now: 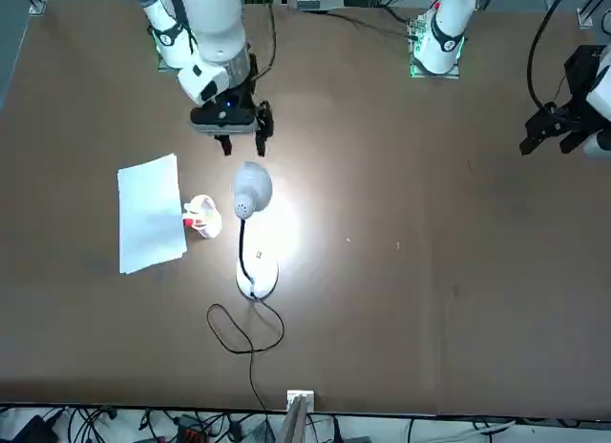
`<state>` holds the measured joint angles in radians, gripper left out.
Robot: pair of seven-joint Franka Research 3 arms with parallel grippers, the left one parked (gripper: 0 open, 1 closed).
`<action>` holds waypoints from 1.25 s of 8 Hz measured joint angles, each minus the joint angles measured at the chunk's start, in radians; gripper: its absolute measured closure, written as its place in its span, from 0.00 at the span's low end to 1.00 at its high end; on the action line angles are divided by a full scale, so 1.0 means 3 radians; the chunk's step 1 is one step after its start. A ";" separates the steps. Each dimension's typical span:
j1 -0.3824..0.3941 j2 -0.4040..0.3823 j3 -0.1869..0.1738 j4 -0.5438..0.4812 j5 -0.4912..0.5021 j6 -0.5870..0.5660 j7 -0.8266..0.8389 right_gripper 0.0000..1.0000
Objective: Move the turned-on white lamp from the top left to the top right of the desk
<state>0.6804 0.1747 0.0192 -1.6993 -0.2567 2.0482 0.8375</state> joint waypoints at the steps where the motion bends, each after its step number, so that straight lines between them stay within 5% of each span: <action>1: 0.0016 0.0094 -0.0006 0.0001 -0.0174 0.0115 0.0150 0.01; 10: 0.0007 0.0293 -0.0071 0.0008 -0.0664 0.0414 0.0544 0.02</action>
<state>0.6825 0.2625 -0.0019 -1.6970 -0.4560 2.1724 1.0007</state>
